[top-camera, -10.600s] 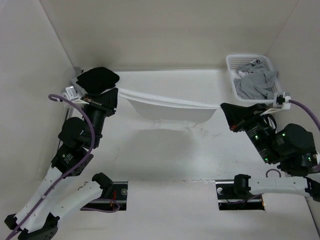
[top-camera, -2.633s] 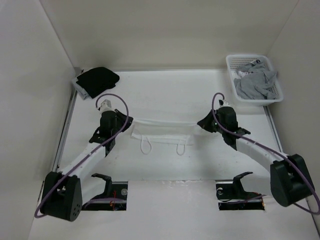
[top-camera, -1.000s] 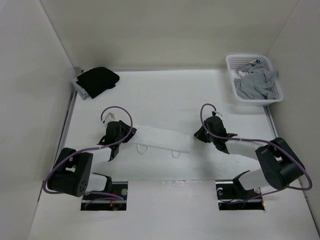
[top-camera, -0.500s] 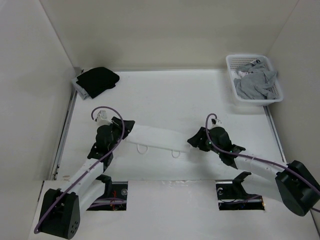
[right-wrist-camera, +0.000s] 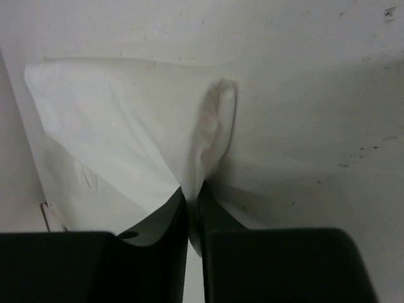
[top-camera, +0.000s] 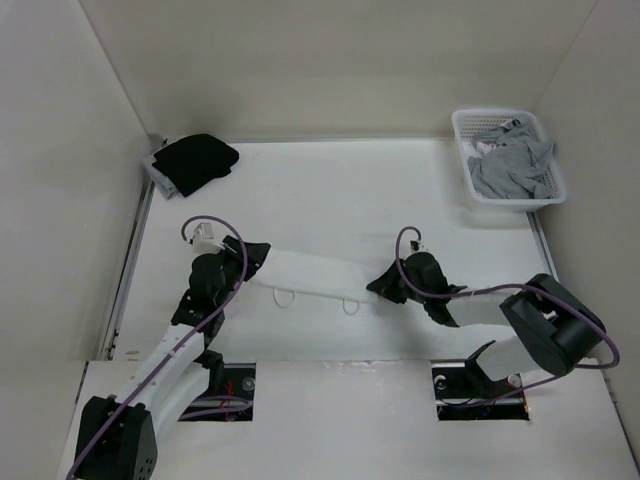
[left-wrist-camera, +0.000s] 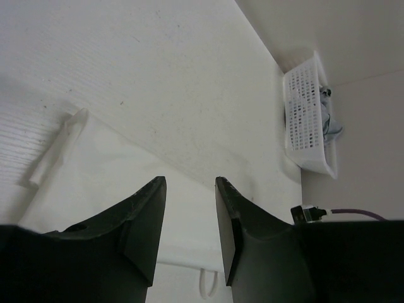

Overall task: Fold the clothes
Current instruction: Fold the tank top

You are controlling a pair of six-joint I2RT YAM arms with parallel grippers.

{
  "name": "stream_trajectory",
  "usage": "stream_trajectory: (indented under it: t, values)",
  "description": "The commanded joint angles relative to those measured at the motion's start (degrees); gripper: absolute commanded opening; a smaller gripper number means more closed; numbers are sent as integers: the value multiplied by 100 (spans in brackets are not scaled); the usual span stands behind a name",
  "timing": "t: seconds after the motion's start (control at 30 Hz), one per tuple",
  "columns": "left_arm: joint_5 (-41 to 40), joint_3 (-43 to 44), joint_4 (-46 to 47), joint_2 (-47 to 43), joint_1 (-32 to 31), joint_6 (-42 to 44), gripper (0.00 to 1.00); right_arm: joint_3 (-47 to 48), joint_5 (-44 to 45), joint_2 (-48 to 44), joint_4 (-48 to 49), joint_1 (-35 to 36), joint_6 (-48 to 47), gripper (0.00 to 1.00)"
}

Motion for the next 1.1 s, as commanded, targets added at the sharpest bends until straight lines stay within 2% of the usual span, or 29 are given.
stream_trajectory:
  t: [0.0, 0.1, 0.23, 0.33, 0.43, 0.57, 0.83, 1.0, 1.07]
  values:
    - [53, 214, 23, -177, -28, 88, 36, -173, 274, -14, 406, -73, 284, 9]
    - [123, 276, -91, -256, -116, 35, 36, -419, 415, -838, -135, -99, 285, 5]
    - [141, 294, -161, -266, -353, -9, 36, -499, 669, -2471, -2031, -64, 91, 4]
    - [141, 302, -188, -204, -564, -35, 36, -53, 1196, -3782, -3894, 102, -75, 4]
    - [132, 311, -188, -186, -722, -70, 36, 737, 1522, -4189, -5074, 164, -391, 4]
    - [141, 399, -188, -195, -828, -114, 36, 1845, 1646, -3533, -5543, 454, -752, 4]
    - [378, 426, -126, -160, -969, -132, 36, 4192, 1620, -511, -5719, 1078, -1157, 7]
    - [659, 268, -91, -414, -820, -141, 36, 5677, 1681, 1379, -5860, 1526, -1289, 18]
    - [738, 232, -117, -520, -715, -132, 37, 6301, 1690, 1960, -5956, 1728, -1341, 32]
